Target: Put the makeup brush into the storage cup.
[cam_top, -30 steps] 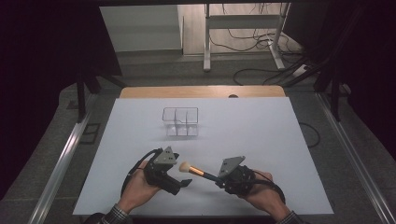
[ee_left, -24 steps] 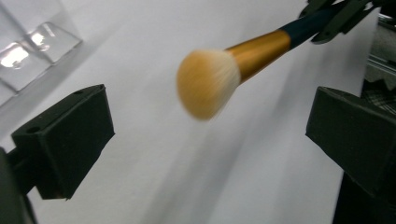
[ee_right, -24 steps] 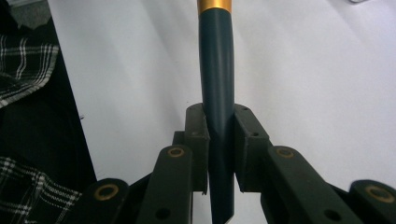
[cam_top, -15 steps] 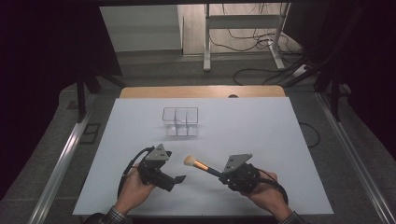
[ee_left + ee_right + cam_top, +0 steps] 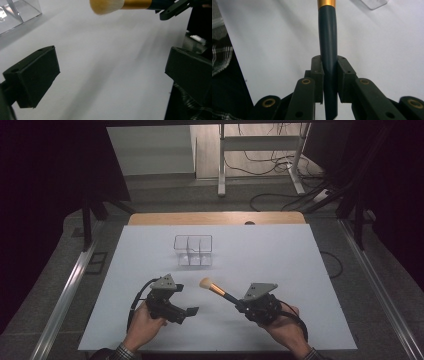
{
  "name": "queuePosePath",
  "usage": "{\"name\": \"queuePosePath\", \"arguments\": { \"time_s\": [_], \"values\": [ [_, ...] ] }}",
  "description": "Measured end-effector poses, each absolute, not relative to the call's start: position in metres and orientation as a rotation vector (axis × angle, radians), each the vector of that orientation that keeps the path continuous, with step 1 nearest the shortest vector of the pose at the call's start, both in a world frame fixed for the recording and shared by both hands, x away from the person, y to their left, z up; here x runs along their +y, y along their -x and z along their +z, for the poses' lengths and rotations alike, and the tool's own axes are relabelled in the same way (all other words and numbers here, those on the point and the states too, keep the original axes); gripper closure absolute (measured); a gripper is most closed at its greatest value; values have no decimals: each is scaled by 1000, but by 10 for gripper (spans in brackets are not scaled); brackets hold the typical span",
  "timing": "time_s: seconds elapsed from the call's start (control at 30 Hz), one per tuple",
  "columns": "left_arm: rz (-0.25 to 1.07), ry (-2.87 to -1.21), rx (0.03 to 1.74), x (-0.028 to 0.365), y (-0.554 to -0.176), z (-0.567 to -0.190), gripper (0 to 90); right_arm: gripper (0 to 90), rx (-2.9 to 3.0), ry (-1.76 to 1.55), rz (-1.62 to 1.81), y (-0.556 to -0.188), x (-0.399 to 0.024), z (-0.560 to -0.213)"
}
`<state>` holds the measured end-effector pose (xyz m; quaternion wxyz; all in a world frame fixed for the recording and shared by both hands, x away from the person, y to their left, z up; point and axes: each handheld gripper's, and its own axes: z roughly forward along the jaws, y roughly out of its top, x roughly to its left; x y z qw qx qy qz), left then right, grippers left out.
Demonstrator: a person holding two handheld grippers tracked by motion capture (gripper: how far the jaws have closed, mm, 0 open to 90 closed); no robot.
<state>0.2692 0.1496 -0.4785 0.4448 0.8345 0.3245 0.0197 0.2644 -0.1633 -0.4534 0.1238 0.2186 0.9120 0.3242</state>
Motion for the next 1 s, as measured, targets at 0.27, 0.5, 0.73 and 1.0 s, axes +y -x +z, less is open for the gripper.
{"name": "queuePosePath", "arguments": {
  "time_s": [0.27,0.5,0.73,1.0],
  "values": [
    [-24,-2041,827,145,-270,-474,0,779,2605,-667,1028,-261,-163,-451],
    [-84,-2008,821,143,-271,-471,6,779,2568,-682,1097,-257,-159,-450],
    [-103,-2016,806,134,-273,-471,12,779,2567,-679,1132,-252,-150,-453],
    [-137,-2001,784,127,-278,-471,20,779,2554,-669,1166,-249,-145,-454]
  ]
}}
